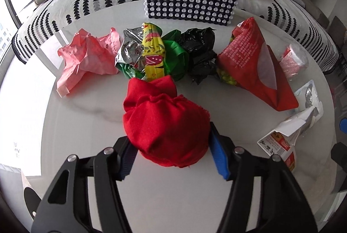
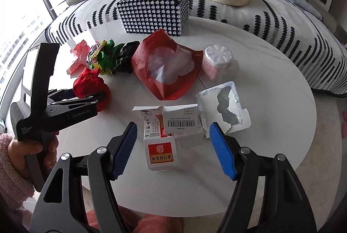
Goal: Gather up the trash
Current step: 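Grasp the red cloth with the left tool while the right tool grasps the white medicine box, then carry the red cloth and white box to the grey bin and release both, then move both open tools back over the table toward the foil pack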
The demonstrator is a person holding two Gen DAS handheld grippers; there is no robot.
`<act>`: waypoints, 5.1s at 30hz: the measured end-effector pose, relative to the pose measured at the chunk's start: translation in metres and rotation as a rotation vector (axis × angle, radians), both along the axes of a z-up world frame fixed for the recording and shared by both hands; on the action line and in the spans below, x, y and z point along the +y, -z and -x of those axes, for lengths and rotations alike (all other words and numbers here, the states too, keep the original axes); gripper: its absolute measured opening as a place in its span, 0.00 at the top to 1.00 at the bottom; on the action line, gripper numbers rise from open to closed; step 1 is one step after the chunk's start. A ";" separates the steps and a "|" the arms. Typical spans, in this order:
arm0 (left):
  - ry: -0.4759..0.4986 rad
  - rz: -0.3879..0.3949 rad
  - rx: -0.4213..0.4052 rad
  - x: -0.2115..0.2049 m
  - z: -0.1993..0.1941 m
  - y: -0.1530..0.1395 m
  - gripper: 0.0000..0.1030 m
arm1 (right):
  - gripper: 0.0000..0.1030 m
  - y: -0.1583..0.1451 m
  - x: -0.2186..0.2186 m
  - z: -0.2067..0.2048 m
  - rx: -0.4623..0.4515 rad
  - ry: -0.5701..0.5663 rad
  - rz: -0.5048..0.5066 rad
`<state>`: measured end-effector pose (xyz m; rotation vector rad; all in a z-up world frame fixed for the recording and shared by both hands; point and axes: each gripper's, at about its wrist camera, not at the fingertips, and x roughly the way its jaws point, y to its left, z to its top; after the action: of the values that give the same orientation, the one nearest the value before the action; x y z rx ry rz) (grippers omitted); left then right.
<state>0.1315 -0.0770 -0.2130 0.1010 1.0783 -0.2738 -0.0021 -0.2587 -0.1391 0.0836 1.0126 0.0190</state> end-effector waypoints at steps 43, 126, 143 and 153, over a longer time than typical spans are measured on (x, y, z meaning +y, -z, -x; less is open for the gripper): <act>-0.137 0.108 -0.122 0.103 0.058 -0.081 0.53 | 0.57 -0.011 0.066 -0.027 -0.055 -0.185 0.032; -0.988 0.019 -0.119 0.436 0.238 -0.066 0.37 | 0.47 -0.019 0.497 0.013 -0.071 -1.114 -0.031; -0.879 -0.001 -0.139 0.379 0.210 -0.093 0.33 | 0.47 -0.039 0.403 -0.017 -0.105 -0.928 -0.061; -0.589 0.017 -0.139 0.278 0.121 -0.091 0.33 | 0.47 -0.035 0.243 -0.051 -0.083 -0.560 -0.036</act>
<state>0.0108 0.2011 -0.1217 -0.2104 0.9229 0.2522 0.0487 -0.0156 -0.1044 -0.1688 0.9264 0.5477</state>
